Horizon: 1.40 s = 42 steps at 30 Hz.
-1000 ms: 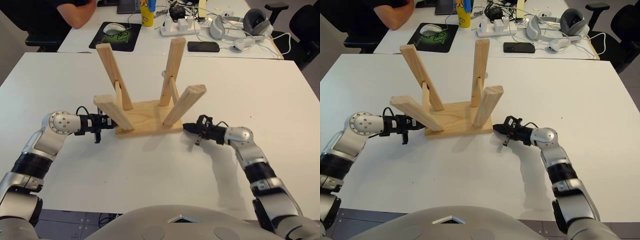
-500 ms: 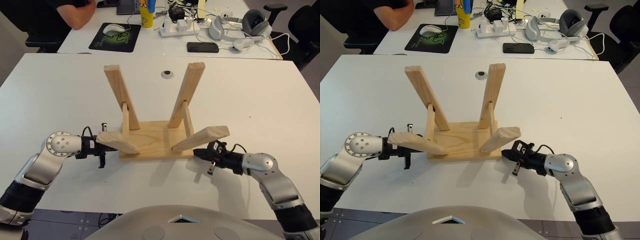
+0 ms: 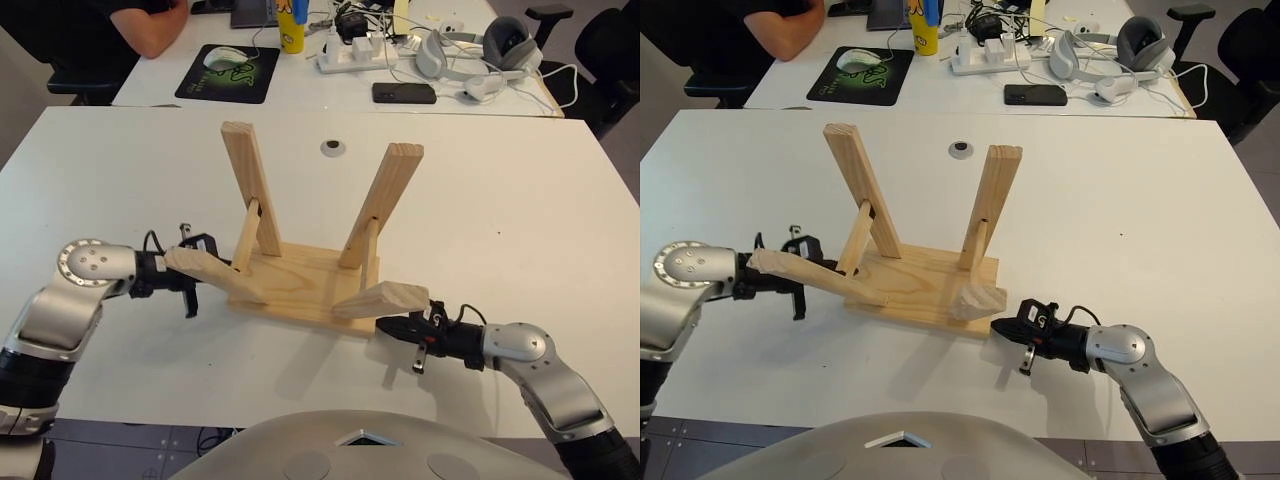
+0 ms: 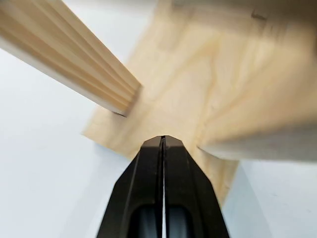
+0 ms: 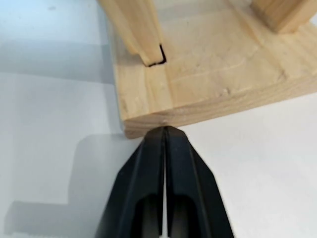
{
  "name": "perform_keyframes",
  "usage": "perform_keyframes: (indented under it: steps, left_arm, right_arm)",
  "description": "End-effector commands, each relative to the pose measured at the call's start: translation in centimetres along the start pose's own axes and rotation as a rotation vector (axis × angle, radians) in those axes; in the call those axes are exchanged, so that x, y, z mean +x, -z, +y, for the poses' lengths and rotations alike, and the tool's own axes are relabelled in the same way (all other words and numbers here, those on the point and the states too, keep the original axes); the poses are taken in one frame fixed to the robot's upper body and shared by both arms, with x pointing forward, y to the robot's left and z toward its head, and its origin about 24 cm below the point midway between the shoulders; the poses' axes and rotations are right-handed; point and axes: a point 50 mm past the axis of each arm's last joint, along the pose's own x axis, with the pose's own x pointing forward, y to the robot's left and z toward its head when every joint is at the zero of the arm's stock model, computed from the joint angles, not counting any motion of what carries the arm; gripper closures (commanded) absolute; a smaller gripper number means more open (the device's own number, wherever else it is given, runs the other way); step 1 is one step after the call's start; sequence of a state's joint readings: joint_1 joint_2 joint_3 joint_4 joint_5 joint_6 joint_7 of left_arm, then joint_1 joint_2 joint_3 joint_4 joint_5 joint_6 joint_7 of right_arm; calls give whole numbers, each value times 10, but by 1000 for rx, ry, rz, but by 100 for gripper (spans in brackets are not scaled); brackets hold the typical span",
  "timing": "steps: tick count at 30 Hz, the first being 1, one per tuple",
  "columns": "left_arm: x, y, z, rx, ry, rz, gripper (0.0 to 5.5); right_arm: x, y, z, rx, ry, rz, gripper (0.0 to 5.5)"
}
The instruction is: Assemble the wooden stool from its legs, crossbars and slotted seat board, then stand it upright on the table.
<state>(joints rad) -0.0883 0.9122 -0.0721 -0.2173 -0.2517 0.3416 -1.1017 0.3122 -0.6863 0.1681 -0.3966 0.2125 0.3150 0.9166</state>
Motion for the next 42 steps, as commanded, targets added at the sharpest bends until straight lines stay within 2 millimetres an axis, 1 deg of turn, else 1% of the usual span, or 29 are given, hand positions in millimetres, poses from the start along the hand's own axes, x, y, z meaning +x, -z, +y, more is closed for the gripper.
perform_keyframes:
  steps: [1,3,5,7,10,13,16,19,21,24,27,32,36,42]
  left_arm:
    - [-4,9,-7,-34,33,48,550]
    - [-14,18,-10,-78,38,108,550]
    - [-30,35,-5,-53,-11,261,550]
    - [-43,45,-4,-26,-18,379,550]
    - [-47,49,-6,-24,-24,408,550]
    - [-38,49,-12,-12,-5,379,550]
    - [-17,44,-19,9,16,294,550]
    - [-1,41,-26,24,31,245,550]
    - [7,40,-33,17,44,227,550]
    - [9,42,-43,8,61,234,550]
    - [10,42,-46,4,71,236,550]
    - [11,42,-46,16,66,241,550]
    - [14,41,-46,14,68,230,550]
    - [15,40,-46,16,80,228,550]
  right_arm:
    - [-1,-3,1,-14,-3,-20,549]
    - [-3,-4,-2,-28,5,-11,549]
    - [-7,-3,-6,-33,24,-5,549]
    - [-12,-4,-9,-33,44,-7,549]
    - [-16,-5,-10,-33,54,-6,549]
    - [-15,-1,-7,-29,30,15,549]
    - [-10,-2,-2,-20,2,9,549]
    - [-6,-4,1,-13,-15,-6,549]
    - [-4,-4,0,-20,-16,1,549]
    - [-2,-7,-2,-34,-23,4,549]
    - [2,-8,-1,-36,-26,3,549]
    - [5,-8,0,-26,-36,-3,549]
    - [11,-10,3,-24,-76,-12,549]
    - [11,-11,4,-13,-93,-10,549]
